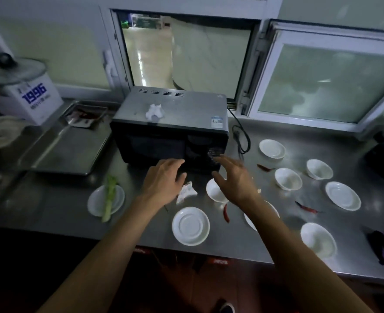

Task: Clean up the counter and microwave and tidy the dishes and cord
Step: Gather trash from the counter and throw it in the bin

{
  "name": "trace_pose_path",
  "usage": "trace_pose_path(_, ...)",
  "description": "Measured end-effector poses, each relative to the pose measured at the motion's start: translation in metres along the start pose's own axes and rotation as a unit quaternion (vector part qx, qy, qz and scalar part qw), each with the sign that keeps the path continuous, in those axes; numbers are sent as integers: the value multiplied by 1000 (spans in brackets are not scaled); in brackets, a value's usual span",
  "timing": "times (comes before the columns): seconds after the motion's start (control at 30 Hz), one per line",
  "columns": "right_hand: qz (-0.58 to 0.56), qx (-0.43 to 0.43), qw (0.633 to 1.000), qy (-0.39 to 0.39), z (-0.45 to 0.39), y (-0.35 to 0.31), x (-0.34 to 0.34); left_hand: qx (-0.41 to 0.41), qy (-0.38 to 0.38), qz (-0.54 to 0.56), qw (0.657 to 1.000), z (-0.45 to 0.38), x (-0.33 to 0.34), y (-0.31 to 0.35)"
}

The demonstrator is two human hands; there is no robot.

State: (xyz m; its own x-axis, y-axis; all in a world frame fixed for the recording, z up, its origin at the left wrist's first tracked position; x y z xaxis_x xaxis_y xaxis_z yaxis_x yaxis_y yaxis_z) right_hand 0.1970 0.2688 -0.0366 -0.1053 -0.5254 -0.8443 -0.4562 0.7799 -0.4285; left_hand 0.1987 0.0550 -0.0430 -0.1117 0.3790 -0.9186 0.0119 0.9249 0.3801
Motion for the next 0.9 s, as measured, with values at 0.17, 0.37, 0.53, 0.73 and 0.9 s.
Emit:
trace_pose_path(0.17, -11, -40, 999, -8, -44, -19, 24, -30, 12, -2, 999, -21, -11, -32)
trace_pose_path(0.37, -26, -102, 994, -9, -116, -22, 44, -64, 26, -18, 997, -64, -29, -59)
trace_pose_path(0.53, -35, -154, 987, -11, -173, -31, 58, -90, 48, -21, 995, -94, -44, -80)
trace_pose_path(0.73, -29, -176, 983, -48, -221, -40, 85, -111, 56, -15, 992, -120, -56, -101)
trace_pose_path(0.9, -9, -151, 987, -59, -262, -42, 106, -99, 58, -14, 993, -153, -59, -122)
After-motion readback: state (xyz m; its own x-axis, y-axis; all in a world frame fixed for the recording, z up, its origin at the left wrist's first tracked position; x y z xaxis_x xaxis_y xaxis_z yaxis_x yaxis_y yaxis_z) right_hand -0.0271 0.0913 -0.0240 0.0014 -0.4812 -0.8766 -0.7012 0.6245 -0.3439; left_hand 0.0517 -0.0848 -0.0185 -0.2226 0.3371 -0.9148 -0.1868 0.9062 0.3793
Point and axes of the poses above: each hand's wrist, its own z-axis away from the middle knuckle, its own x-axis out of the palm, y = z × x, the point moved 2 cm from there along -z, towards the middle knuckle, and after that the axes turned 11 degrees about -x, right-handed, at the moved point
